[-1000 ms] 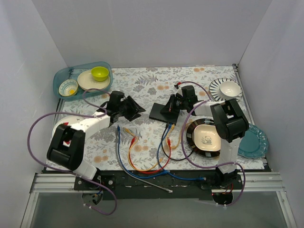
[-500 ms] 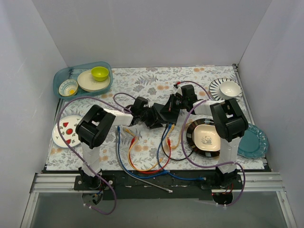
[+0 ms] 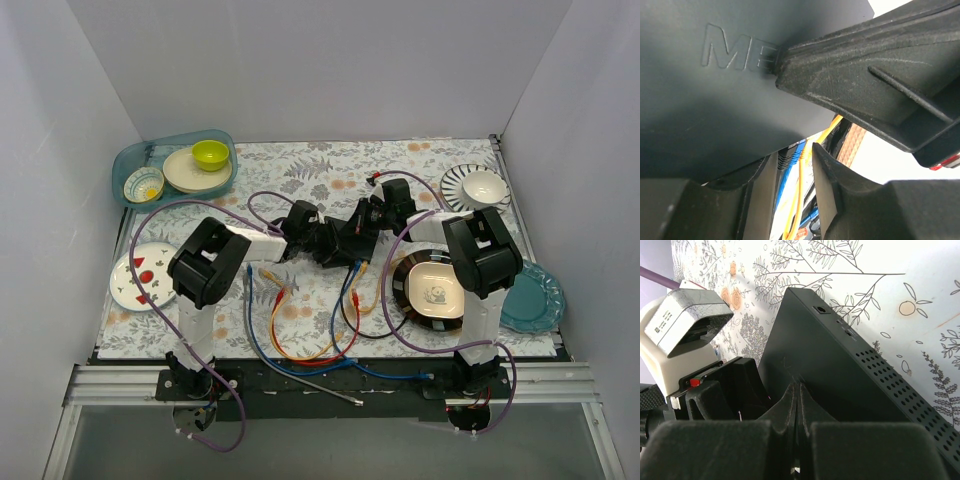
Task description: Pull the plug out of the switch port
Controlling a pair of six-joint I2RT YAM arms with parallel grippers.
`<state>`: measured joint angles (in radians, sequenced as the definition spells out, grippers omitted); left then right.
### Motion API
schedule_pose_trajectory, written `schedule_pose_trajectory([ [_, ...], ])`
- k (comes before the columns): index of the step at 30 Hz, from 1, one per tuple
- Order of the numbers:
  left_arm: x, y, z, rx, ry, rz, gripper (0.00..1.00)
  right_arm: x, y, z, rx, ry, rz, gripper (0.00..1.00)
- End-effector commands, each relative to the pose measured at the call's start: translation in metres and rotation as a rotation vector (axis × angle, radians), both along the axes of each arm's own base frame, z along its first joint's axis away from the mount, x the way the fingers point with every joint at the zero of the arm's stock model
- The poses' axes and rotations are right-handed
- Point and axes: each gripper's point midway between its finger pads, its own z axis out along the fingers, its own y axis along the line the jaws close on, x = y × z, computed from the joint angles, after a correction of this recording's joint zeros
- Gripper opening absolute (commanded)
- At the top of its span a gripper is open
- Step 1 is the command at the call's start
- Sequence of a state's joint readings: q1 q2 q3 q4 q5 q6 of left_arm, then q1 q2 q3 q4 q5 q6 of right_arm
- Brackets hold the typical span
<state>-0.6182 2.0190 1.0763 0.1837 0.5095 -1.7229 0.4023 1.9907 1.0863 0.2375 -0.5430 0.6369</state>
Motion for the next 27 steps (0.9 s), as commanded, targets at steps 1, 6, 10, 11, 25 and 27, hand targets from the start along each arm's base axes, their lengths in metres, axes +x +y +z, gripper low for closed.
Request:
schedule_pose_trajectory([
  [1, -0.008, 0.009, -0.036, 0.091, 0.050, 0.030, 0.31, -0.085, -0.047, -0.104, -0.285, 0.365, -0.004, 0.01],
  [6, -0.009, 0.023, -0.052, 0.166, 0.124, 0.129, 0.20, -0.086, -0.048, -0.105, -0.286, 0.369, -0.006, 0.01],
  [10, -0.010, 0.027, -0.062, 0.191, 0.191, 0.181, 0.23, -0.087, -0.048, -0.105, -0.285, 0.368, -0.006, 0.01],
  [11, -0.012, 0.028, -0.065, 0.204, 0.209, 0.187, 0.27, -0.088, -0.048, -0.105, -0.284, 0.369, -0.005, 0.01],
  [25, -0.013, 0.032, -0.083, 0.265, 0.261, 0.191, 0.04, -0.091, -0.049, -0.107, -0.279, 0.374, -0.002, 0.01],
  [27, -0.015, 0.033, -0.085, 0.269, 0.267, 0.190, 0.00, -0.092, -0.049, -0.108, -0.277, 0.376, 0.001, 0.01],
])
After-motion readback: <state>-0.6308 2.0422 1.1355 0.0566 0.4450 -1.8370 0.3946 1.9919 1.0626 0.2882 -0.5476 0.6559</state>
